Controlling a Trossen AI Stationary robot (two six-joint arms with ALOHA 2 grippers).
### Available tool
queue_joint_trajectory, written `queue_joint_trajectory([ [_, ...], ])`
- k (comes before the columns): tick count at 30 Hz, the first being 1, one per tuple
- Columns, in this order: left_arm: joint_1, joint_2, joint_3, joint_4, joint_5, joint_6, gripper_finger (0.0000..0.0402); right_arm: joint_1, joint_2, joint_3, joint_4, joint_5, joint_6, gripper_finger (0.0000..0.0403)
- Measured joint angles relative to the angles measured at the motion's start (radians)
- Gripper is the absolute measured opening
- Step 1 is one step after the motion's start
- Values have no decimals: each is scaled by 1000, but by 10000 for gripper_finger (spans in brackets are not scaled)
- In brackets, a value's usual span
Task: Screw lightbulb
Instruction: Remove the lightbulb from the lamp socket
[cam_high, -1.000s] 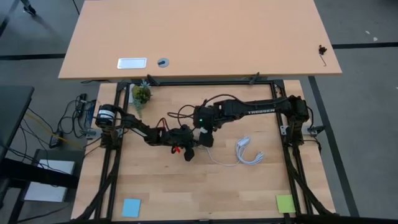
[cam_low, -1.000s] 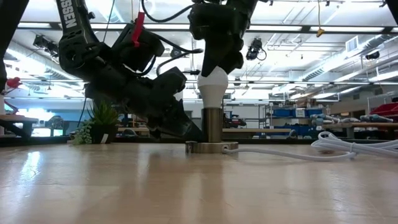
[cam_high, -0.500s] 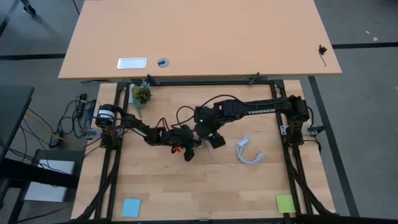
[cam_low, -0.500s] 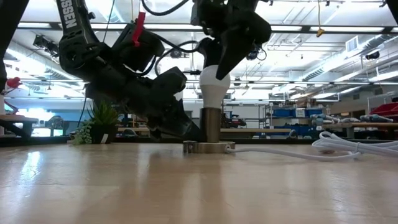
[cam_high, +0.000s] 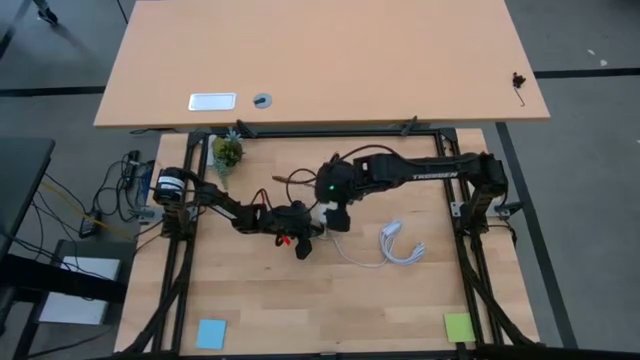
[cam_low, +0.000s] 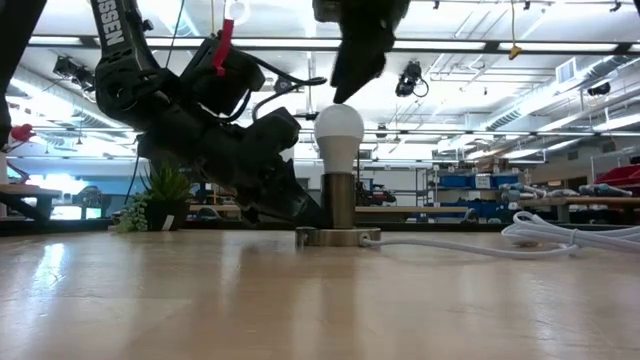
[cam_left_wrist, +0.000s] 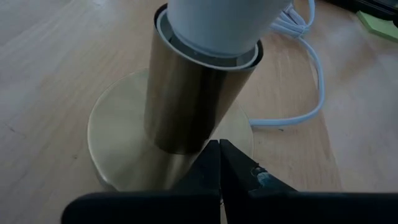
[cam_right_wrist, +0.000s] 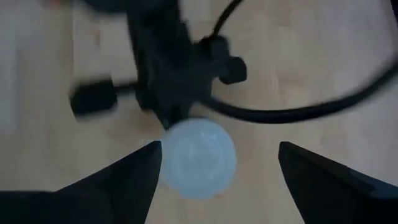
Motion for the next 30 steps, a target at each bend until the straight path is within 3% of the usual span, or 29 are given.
queue_joint_trajectory([
  [5, 0, 0, 0, 0, 1, 0, 0, -1, 1, -1, -11, -7, 329, 335],
  [10, 0, 0, 0, 0, 1, 0, 0, -1, 0, -44, 29, -7, 424, 340],
  [30, 5, 0, 0, -1, 12, -1, 0, 1, 60, -87, 74, -11, 294, 346],
])
